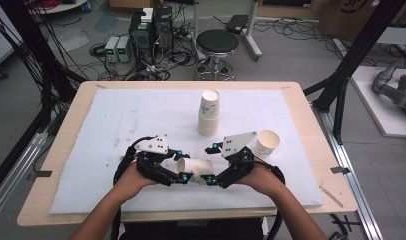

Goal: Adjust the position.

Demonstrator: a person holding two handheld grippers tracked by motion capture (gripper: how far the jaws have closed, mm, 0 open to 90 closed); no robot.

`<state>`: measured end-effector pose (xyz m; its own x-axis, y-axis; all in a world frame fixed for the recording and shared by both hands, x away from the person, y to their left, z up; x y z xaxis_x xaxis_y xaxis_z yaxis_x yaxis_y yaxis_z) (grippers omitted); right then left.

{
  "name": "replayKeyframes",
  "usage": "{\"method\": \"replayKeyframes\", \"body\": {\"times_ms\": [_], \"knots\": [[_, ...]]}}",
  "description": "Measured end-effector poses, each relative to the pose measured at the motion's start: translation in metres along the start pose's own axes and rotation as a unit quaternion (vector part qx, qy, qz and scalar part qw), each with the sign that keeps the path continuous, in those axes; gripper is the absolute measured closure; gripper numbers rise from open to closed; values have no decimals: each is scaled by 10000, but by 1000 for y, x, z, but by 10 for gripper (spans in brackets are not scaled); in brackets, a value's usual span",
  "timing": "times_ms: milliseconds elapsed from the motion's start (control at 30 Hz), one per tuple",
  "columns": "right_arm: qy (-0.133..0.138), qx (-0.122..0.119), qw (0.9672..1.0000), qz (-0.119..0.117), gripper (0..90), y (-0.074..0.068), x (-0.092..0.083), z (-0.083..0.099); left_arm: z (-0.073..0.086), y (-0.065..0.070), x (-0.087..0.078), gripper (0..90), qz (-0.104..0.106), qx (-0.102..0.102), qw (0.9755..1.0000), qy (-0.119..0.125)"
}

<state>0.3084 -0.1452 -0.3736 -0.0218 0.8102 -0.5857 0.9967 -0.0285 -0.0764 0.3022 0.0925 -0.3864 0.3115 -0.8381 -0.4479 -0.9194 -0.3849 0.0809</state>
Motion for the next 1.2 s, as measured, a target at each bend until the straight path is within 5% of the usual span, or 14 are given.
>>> {"method": "replayKeyframes", "body": {"times_ms": [467, 1200], "knots": [[969, 277, 9938, 460, 189, -6, -12, 25, 13, -1, -9, 370, -293, -108, 9978, 581], [1386, 365, 9896, 147, 197, -10, -5, 43, 20, 2, -19, 371, -201, 47, 9931, 1151]]}}
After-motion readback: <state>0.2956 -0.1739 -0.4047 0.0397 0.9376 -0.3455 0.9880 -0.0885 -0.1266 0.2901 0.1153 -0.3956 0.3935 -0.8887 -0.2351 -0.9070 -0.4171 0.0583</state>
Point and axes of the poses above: each handheld gripper's, and its own axes: x roughly forward along the jaws, z roughly out of its underside, y roughly to its right, the point moved 2 cm from there along x, roughly forward along the jaws, and after that the axes turned 11 degrees about -z, right-handed, at the moved point
